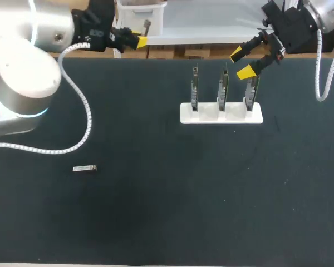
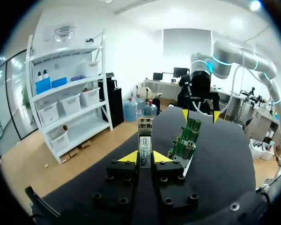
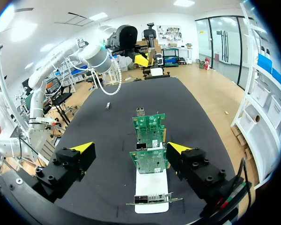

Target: Pick up the optical module with the left hand, and insert it into the network port with the right hand.

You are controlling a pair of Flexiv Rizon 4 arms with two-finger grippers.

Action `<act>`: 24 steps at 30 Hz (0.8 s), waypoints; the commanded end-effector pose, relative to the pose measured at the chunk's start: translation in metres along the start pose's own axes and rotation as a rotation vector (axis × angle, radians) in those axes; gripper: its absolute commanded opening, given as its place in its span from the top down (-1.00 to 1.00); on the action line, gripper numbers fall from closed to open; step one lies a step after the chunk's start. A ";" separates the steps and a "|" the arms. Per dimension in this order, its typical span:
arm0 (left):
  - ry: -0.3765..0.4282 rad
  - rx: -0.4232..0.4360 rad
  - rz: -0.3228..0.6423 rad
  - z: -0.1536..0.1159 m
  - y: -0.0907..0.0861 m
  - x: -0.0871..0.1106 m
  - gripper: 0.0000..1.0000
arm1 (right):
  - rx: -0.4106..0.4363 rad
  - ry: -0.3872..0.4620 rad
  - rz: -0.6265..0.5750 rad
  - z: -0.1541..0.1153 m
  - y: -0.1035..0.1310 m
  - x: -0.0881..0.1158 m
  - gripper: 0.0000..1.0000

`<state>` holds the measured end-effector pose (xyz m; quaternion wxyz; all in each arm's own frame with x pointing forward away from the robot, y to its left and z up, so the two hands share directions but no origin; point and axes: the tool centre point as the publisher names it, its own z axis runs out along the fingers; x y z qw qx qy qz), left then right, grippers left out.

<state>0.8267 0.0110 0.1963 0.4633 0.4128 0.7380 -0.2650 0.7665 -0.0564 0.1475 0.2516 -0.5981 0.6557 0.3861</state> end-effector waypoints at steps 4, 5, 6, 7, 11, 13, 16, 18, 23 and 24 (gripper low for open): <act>-0.145 0.102 0.035 0.030 -0.001 -0.025 1.00 | 0.008 0.000 0.000 0.000 0.003 0.000 -1.00; -0.153 0.120 0.035 0.034 -0.003 -0.028 1.00 | 0.008 0.000 0.000 0.000 0.003 0.000 -1.00; -0.159 0.141 0.035 0.038 -0.006 -0.031 1.00 | 0.008 0.000 0.000 0.000 0.003 0.000 -1.00; -0.161 0.156 0.040 0.043 -0.009 -0.034 1.00 | 0.008 0.000 0.000 0.000 0.003 0.000 -1.00; -0.169 0.232 0.065 0.059 -0.021 -0.044 1.00 | 0.008 0.000 0.000 0.000 0.003 0.000 -1.00; -0.174 0.267 0.076 0.065 -0.028 -0.050 1.00 | 0.008 0.000 0.000 0.000 0.003 0.000 -1.00; -0.177 0.311 0.094 0.073 -0.039 -0.054 1.00 | 0.008 0.000 0.000 0.000 0.003 0.000 -1.00; -0.183 0.342 0.091 0.079 -0.047 -0.057 1.00 | 0.008 0.000 0.000 0.000 0.003 0.000 -1.00; -0.211 0.424 0.105 0.093 -0.068 -0.064 1.00 | 0.008 0.000 0.000 0.000 0.003 0.000 -1.00; -0.217 0.435 0.111 0.094 -0.072 -0.065 1.00 | 0.008 0.000 0.000 0.000 0.003 0.000 -1.00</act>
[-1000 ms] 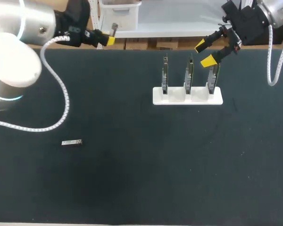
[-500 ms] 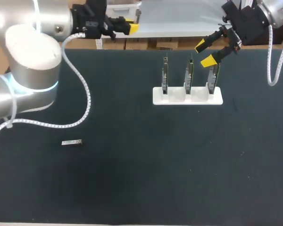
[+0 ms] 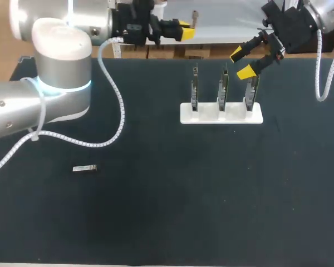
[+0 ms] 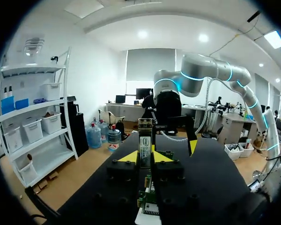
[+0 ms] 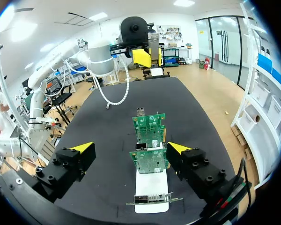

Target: Pick up the optical module with the left hand, and insert it into the network port with the right hand.

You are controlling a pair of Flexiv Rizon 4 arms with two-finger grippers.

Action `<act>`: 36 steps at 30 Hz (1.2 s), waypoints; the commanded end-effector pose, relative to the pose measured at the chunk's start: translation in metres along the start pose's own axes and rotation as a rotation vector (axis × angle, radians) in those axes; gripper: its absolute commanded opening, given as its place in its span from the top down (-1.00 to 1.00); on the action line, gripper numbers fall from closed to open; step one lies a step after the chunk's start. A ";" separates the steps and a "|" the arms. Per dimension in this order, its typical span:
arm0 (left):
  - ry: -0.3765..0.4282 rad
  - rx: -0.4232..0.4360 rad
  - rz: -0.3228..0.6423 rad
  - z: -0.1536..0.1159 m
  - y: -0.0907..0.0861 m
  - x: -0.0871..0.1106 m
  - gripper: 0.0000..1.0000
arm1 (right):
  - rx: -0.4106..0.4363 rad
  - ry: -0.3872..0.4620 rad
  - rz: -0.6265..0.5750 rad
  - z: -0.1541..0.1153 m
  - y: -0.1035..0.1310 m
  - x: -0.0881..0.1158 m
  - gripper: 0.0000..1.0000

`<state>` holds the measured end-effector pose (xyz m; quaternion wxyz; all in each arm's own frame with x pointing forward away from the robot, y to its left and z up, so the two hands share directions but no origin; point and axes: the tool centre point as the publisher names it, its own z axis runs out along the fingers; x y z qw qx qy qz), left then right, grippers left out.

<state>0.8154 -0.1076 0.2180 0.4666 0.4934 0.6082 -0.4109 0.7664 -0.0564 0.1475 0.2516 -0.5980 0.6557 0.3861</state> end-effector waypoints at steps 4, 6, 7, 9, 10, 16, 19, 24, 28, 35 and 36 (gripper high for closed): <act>-0.038 0.107 0.005 0.024 -0.003 -0.002 1.00 | 0.008 0.000 0.000 0.000 0.003 0.000 -1.00; -0.063 0.123 -0.018 0.026 -0.006 -0.001 1.00 | 0.008 0.000 0.000 0.000 0.003 0.000 -1.00; -0.069 0.127 -0.025 0.027 -0.008 0.000 1.00 | 0.008 0.000 0.000 0.000 0.003 0.000 -1.00; -0.081 0.132 -0.032 0.028 -0.013 -0.001 1.00 | 0.008 0.000 0.000 0.000 0.003 0.000 -1.00; -0.097 0.141 -0.038 0.028 -0.016 -0.002 1.00 | 0.008 0.000 0.000 0.000 0.003 0.000 -1.00; -0.068 0.128 0.008 0.035 -0.034 -0.004 1.00 | 0.008 0.000 0.000 0.000 0.003 0.000 -1.00; -0.075 0.128 0.003 0.038 -0.038 -0.004 1.00 | 0.008 0.000 0.000 0.000 0.003 0.000 -1.00; -0.098 0.126 -0.001 0.044 -0.044 -0.004 1.00 | 0.008 0.000 0.000 0.000 0.003 0.000 -1.00; -0.119 0.140 0.000 0.050 -0.049 -0.001 1.00 | 0.008 0.000 0.000 0.000 0.003 0.000 -1.00; -0.119 0.213 0.029 0.065 -0.056 0.002 1.00 | 0.008 0.000 0.000 0.000 0.003 0.000 -1.00; -0.119 0.214 0.029 0.066 -0.057 0.002 1.00 | 0.008 0.000 0.000 0.000 0.003 0.000 -1.00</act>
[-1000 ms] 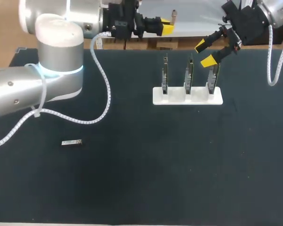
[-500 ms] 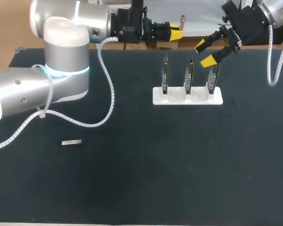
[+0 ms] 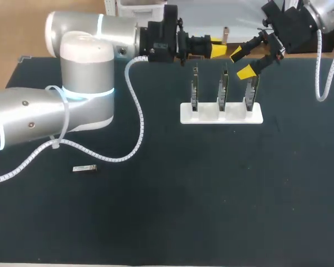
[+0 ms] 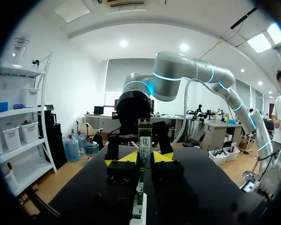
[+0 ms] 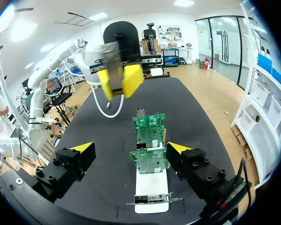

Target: Pick up the optical module with the left hand, and insert it into the network port with the right hand.

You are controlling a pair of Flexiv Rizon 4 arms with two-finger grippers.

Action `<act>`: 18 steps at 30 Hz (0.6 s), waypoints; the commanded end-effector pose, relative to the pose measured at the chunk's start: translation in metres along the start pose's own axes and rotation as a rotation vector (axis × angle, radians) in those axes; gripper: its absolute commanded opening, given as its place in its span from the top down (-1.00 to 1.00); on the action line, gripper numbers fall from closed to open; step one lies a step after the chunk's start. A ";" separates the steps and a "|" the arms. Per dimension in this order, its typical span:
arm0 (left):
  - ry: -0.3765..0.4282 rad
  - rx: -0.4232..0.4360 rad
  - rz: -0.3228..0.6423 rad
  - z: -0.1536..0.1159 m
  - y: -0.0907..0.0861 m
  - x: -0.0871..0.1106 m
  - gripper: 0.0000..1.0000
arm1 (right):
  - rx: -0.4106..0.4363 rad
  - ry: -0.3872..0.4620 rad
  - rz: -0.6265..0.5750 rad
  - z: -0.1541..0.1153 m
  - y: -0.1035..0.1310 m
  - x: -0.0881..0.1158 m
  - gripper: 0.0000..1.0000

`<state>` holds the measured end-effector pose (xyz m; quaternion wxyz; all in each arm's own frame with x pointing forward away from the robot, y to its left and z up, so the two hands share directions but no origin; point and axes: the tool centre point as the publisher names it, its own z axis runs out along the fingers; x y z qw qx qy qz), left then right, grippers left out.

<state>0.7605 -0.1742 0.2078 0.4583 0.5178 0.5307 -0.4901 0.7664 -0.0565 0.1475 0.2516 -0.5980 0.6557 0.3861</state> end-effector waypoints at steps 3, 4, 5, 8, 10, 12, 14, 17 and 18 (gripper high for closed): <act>-0.001 0.033 0.000 0.011 0.011 0.005 1.00 | 0.008 0.000 0.000 0.000 0.003 0.000 -1.00; -0.017 0.042 -0.012 0.012 0.012 0.006 1.00 | 0.008 0.000 0.000 0.000 0.003 0.000 -1.00; -0.019 0.043 -0.014 0.012 0.013 0.007 1.00 | 0.008 0.000 0.000 0.000 0.003 0.000 -1.00; -0.017 0.044 -0.013 0.015 0.014 0.008 1.00 | 0.008 0.000 0.000 0.000 0.003 0.000 -1.00; -0.017 0.048 -0.011 0.018 0.014 0.009 1.00 | 0.008 0.000 0.000 0.000 0.003 0.000 -1.00; -0.018 0.048 -0.008 0.020 0.013 0.010 1.00 | 0.008 0.000 0.000 0.000 0.003 0.000 -1.00; -0.015 0.045 -0.002 0.021 0.012 0.011 1.00 | 0.008 0.000 0.000 0.000 0.003 0.000 -1.00; -0.025 0.042 -0.005 0.022 0.013 0.011 1.00 | 0.008 0.000 0.000 0.000 0.003 0.000 -1.00; -0.030 0.040 -0.005 0.022 0.013 0.011 1.00 | 0.008 0.000 0.000 0.000 0.003 0.000 -1.00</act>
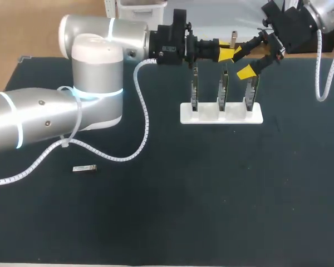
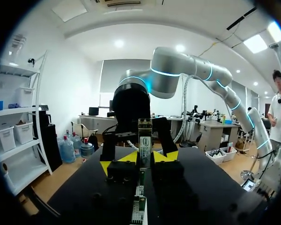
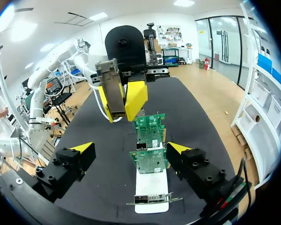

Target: Pick up the optical module with the left hand, and insert it into the network port with the right hand.

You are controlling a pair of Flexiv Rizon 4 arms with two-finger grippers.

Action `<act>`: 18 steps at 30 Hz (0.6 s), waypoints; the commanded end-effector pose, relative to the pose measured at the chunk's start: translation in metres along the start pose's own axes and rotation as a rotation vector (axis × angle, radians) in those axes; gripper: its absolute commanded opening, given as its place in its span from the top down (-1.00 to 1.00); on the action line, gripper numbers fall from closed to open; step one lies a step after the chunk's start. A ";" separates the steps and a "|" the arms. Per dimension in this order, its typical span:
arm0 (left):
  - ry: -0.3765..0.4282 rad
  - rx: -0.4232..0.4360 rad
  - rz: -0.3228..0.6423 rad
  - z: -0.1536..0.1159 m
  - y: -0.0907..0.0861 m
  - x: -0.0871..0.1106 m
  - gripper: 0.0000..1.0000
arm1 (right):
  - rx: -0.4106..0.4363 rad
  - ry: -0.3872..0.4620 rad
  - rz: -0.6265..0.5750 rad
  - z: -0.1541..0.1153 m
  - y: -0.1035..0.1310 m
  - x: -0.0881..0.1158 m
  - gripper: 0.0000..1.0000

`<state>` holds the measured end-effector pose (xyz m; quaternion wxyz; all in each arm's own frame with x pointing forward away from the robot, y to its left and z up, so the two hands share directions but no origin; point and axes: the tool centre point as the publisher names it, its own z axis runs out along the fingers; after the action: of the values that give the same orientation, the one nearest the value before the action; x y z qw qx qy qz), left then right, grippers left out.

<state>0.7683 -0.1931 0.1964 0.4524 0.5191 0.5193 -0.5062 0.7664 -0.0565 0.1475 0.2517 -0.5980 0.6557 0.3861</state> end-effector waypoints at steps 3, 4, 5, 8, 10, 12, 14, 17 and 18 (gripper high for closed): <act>-0.016 -0.006 -0.007 0.002 0.005 0.005 1.00 | 0.007 0.000 0.000 0.000 0.003 0.000 -1.00; -0.018 -0.009 -0.009 0.001 0.006 0.007 1.00 | 0.007 0.000 0.000 0.000 0.003 0.000 -1.00; -0.021 -0.014 -0.013 0.001 0.006 0.008 1.00 | 0.007 0.000 0.000 0.000 0.003 0.000 -1.00; -0.002 -0.045 0.007 0.001 0.007 0.010 1.00 | 0.007 0.000 0.000 0.000 0.003 0.000 -1.00; 0.007 -0.046 0.016 0.002 0.007 0.011 1.00 | 0.007 0.000 0.000 0.000 0.003 0.000 -1.00; 0.007 -0.046 0.018 0.003 0.007 0.013 1.00 | 0.007 0.000 0.000 0.000 0.003 0.000 -1.00; 0.005 -0.044 0.011 0.003 0.008 0.014 1.00 | 0.007 0.000 0.000 0.000 0.003 0.000 -1.00; 0.002 -0.041 0.002 0.002 0.008 0.017 1.00 | 0.007 0.000 0.000 0.000 0.003 0.000 -1.00; 0.001 -0.042 0.001 0.002 0.008 0.018 1.00 | 0.007 0.000 0.000 0.000 0.003 0.000 -1.00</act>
<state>0.7751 -0.1950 0.1804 0.4613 0.5112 0.5311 -0.4937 0.7664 -0.0565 0.1475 0.2517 -0.5980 0.6557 0.3860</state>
